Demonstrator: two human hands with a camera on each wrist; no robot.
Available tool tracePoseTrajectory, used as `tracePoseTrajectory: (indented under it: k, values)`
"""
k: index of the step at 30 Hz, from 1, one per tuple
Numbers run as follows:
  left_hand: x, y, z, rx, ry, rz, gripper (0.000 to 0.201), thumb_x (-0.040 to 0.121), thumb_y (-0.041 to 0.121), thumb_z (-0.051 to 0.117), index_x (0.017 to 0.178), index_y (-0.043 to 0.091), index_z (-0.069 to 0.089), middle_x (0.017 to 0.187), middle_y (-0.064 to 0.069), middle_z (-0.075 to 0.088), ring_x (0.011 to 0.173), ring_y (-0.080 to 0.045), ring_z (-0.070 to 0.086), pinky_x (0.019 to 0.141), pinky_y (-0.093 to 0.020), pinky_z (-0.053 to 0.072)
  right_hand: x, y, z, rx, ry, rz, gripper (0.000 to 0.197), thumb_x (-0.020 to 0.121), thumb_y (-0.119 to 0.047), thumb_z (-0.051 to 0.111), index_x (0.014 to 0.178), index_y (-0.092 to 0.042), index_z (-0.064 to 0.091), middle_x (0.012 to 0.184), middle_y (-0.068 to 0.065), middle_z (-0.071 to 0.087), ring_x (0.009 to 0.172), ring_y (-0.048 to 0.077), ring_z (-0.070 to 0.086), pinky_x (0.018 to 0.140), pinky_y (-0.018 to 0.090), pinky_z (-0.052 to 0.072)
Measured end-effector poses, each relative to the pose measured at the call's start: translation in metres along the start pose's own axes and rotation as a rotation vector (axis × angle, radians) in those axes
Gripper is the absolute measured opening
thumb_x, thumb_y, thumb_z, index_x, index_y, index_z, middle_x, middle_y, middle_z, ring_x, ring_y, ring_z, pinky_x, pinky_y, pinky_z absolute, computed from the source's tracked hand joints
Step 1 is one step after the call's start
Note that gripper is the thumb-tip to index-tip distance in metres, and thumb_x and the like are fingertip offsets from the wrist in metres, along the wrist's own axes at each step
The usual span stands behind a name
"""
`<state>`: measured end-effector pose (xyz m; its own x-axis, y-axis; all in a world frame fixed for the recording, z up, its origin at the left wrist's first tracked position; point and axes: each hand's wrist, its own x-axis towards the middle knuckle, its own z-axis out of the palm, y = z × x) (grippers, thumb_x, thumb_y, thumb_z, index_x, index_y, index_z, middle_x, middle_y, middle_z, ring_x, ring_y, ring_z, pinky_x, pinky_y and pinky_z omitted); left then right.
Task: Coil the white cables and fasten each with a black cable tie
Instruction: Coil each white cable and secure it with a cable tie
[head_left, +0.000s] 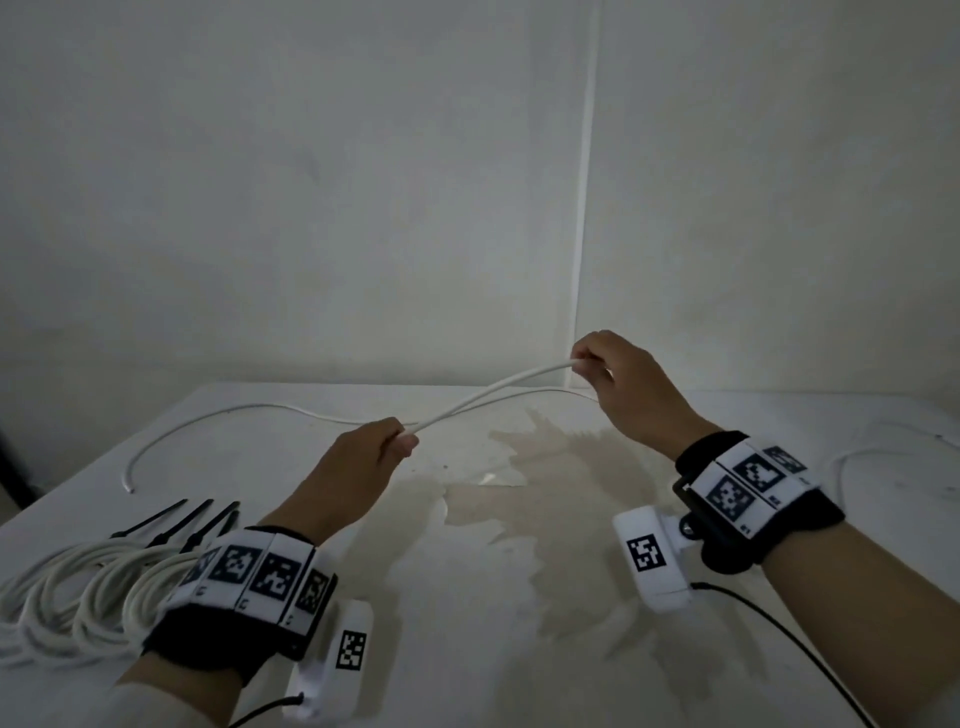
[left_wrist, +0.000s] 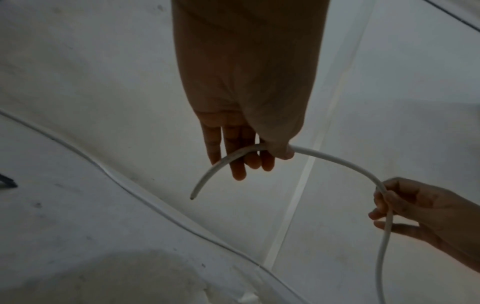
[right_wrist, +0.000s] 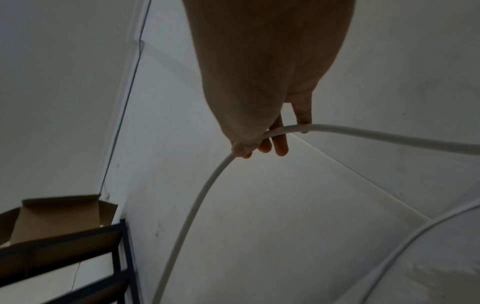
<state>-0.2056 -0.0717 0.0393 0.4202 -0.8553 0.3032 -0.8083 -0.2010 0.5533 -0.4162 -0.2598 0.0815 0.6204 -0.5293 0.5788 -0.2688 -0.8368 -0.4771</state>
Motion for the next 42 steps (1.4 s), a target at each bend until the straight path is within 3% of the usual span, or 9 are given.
tracePoseTrajectory:
  k: [3,10,15,19,22,25,30,37,42]
  values:
    - [-0.003,0.004,-0.002,-0.038,0.014,-0.018,0.029,0.097,0.029,0.041,0.071,0.018,0.049,0.075,-0.003,0.06,0.072,-0.019,0.057,0.063,-0.021,0.04,-0.002,0.006,-0.007,0.032,0.046,0.035,0.01,0.094,-0.011,0.048,0.087,-0.007,0.055,0.073,-0.005,0.048,0.064,0.011,0.043,0.058,0.011,0.033]
    - [-0.008,0.038,-0.01,-0.203,0.335,0.129,0.026,0.095,0.027,0.045,0.075,0.016,0.057,0.05,0.002,0.04,0.046,-0.009,0.039,0.05,-0.029,0.042,-0.016,0.011,0.011,0.065,-0.013,0.174,0.02,0.097,-0.012,0.04,0.087,-0.007,0.057,0.065,-0.006,0.047,0.056,0.007,0.04,0.051,0.014,0.031]
    - [-0.013,0.068,0.007,-0.359,0.38,0.173,0.029,0.095,0.038,0.033,0.078,0.033,0.055,0.049,0.007,0.039,0.045,-0.004,0.038,0.045,-0.016,0.027,-0.035,0.008,0.038,0.049,-0.19,0.239,0.024,0.099,-0.013,0.036,0.098,-0.006,0.059,0.072,-0.005,0.051,0.06,0.005,0.041,0.051,0.015,0.029]
    - [-0.011,0.077,0.007,-0.558,0.358,0.082,0.03,0.091,0.02,0.031,0.082,0.025,0.059,0.057,0.003,0.035,0.046,-0.004,0.03,0.045,-0.018,0.025,-0.038,0.001,0.043,0.034,-0.318,0.232,0.03,0.1,-0.02,0.034,0.106,-0.001,0.056,0.101,0.016,0.059,0.086,0.028,0.053,0.068,0.03,0.034]
    - [-0.012,0.083,0.001,-0.622,0.328,0.062,0.032,0.098,0.012,0.032,0.092,0.026,0.06,0.06,0.0,0.038,0.043,-0.003,0.033,0.041,-0.016,0.029,-0.036,-0.007,0.046,0.061,-0.349,0.233,0.029,0.1,-0.022,0.035,0.107,-0.002,0.055,0.09,0.01,0.055,0.07,0.017,0.047,0.058,0.022,0.032]
    - [-0.012,0.087,-0.005,-0.657,0.306,0.081,0.026,0.099,0.026,0.034,0.106,0.029,0.059,0.06,0.0,0.042,0.041,-0.003,0.037,0.041,-0.014,0.032,-0.032,-0.015,0.05,0.102,-0.319,0.241,0.032,0.1,-0.022,0.033,0.111,-0.002,0.055,0.08,0.004,0.052,0.06,0.01,0.039,0.05,0.016,0.029]
    - [-0.004,0.078,-0.012,-0.669,0.425,-0.039,0.037,0.1,0.018,0.026,0.087,0.023,0.061,0.061,-0.001,0.044,0.041,-0.002,0.035,0.042,-0.011,0.028,-0.032,-0.029,0.052,-0.052,-0.304,0.133,0.029,0.099,-0.026,0.032,0.126,-0.016,0.038,0.065,-0.003,0.045,0.057,0.017,0.043,0.056,0.031,0.032]
    - [-0.003,0.067,-0.013,-0.513,0.426,-0.065,0.028,0.1,0.018,0.029,0.092,0.019,0.055,0.061,-0.001,0.047,0.053,-0.01,0.038,0.049,-0.018,0.032,-0.039,-0.049,0.052,-0.268,-0.388,-0.036,0.029,0.099,-0.022,0.036,0.123,-0.011,0.047,0.118,0.005,0.051,0.097,0.028,0.054,0.08,0.035,0.04]
    - [-0.005,0.06,-0.019,-0.263,0.423,-0.048,0.029,0.101,0.028,0.025,0.103,0.012,0.049,0.062,-0.002,0.049,0.057,-0.016,0.045,0.054,-0.03,0.033,-0.035,-0.057,0.048,-0.363,-0.362,-0.174,0.032,0.098,-0.013,0.037,0.128,-0.013,0.047,0.112,0.008,0.048,0.083,0.035,0.055,0.065,0.035,0.04]
